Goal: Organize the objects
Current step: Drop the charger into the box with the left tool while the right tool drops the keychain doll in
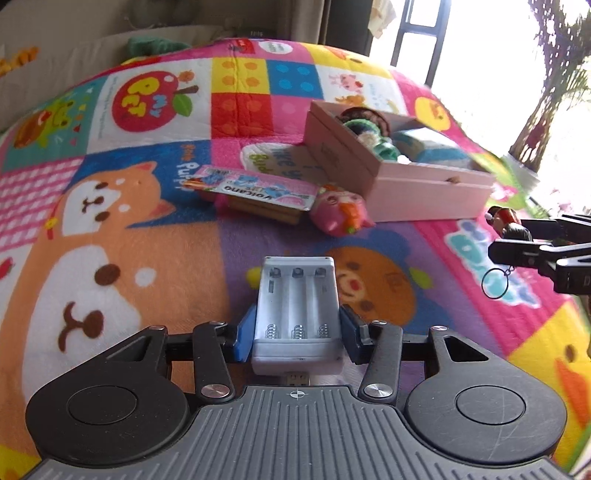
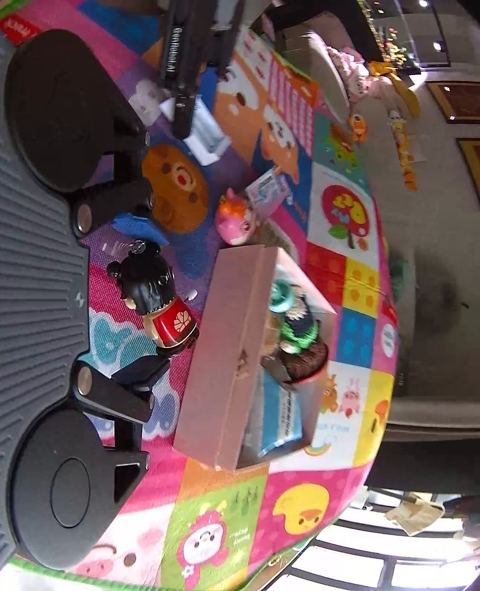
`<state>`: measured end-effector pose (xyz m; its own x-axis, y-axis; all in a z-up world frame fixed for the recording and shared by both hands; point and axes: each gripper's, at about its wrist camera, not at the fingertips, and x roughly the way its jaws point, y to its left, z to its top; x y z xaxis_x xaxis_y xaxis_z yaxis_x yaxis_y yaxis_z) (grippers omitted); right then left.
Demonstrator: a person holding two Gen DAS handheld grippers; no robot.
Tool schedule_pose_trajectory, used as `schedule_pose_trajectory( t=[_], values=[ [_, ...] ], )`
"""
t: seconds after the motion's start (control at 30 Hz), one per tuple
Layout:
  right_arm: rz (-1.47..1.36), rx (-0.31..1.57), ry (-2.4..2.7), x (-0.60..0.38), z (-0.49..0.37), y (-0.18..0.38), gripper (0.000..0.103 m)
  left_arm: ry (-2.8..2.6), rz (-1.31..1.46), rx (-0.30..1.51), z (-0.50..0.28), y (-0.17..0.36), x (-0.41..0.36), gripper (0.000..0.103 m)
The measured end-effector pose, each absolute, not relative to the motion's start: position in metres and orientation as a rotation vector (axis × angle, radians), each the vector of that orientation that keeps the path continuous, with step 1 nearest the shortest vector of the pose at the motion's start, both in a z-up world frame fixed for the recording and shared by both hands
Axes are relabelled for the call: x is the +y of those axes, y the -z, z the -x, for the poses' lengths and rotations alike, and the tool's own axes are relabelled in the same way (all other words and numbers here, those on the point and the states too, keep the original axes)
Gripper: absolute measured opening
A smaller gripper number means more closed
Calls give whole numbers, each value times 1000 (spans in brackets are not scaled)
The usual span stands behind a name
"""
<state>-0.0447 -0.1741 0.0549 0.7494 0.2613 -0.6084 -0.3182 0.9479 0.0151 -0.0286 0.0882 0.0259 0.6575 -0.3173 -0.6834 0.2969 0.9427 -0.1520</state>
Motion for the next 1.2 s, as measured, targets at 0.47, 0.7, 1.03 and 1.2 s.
schedule_pose_trajectory(
  t=[0.47,0.7,1.03,1.2],
  values=[
    [-32,444,-174,-242,70,-128,66,509,154,529,-58,-125,-16,53],
    [-32,462,-134,-248,64,-125,66,443,308,522,-93,-102,-18,50],
    [-92,531,-145,-241,13,-130,66,440,254,661,-43,-53,37,50],
    [-222,601,-123,-246,-48,-152,77,421,248,694,-18,-40,60,50]
  ],
)
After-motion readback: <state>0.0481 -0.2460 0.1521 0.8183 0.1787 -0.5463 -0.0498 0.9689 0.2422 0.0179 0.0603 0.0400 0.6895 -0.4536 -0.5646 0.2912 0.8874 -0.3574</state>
